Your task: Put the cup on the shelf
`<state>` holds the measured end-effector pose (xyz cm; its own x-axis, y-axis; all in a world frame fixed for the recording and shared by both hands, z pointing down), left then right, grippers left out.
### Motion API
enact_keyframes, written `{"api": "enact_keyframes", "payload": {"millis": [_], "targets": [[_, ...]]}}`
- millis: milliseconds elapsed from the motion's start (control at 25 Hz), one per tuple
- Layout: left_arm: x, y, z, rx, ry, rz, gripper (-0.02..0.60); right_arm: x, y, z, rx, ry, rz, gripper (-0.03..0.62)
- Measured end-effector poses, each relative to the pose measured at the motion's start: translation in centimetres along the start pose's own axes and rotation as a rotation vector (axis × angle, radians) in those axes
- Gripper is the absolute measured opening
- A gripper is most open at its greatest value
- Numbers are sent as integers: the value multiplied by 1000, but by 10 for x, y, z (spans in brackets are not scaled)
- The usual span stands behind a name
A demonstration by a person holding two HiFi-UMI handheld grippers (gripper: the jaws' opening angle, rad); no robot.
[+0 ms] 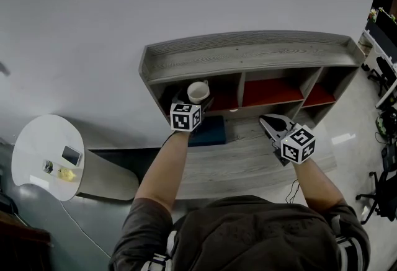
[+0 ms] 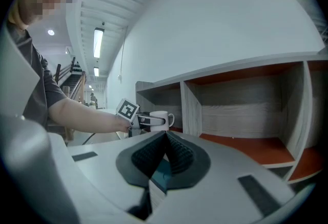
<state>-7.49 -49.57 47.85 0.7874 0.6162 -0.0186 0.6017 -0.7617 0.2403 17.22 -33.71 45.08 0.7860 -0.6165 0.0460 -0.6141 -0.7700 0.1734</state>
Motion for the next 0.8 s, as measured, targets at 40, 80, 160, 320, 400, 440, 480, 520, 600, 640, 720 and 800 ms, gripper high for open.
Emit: {"api": "enact_keyframes", "payload": {"millis": [40,80,160,320,400,440,480,520,600,640,720,800], "targets": [[1,-4,1,2,-5,4,462,-2,1,1,2,-1,5,-8],[2,-8,0,2,-9,8,462,-4,3,2,4,-2,10,-8],[7,-18,-1,4,-15,12,462,-8,6,3,5,-6,19,-8],[19,-43,-5,19,-24,6,462,-13,12,5,7,-11,35,-8],[25,-57,-6,30,-23,-6,462,-16,15,6,7,-14,42,-8],[28,-64,-7,36,-24,-16,462,-17,16,7,7,-15,45,-8],[31,-71,-7,43,-26,-28,462,-18,17,7,8,-16,48,-8],[33,-78,-7,51,-29,-41,462,-19,18,8,9,-17,50,-8],[37,-95,-5,73,-38,-67,462,-21,20,9,12,-19,54,-8],[39,-104,-4,85,-44,-79,460,-22,21,10,13,-20,55,-8],[42,-121,-2,111,-51,-101,460,-23,21,11,16,-21,56,-8],[45,-138,-3,129,-42,-116,460,-24,21,12,20,-21,55,-8]]}}
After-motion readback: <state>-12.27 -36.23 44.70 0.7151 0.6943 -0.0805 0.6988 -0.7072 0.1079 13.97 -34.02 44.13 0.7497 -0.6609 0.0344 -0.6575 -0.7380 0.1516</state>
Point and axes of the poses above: the fingertips, and each gripper's own axes: y forward along the fingers, x to its right, z out of its top, the point moved 5 cm from there along -y, backward along the fingers, and after that the axes turned 5 degrees about -z, right-handed, at the moved point
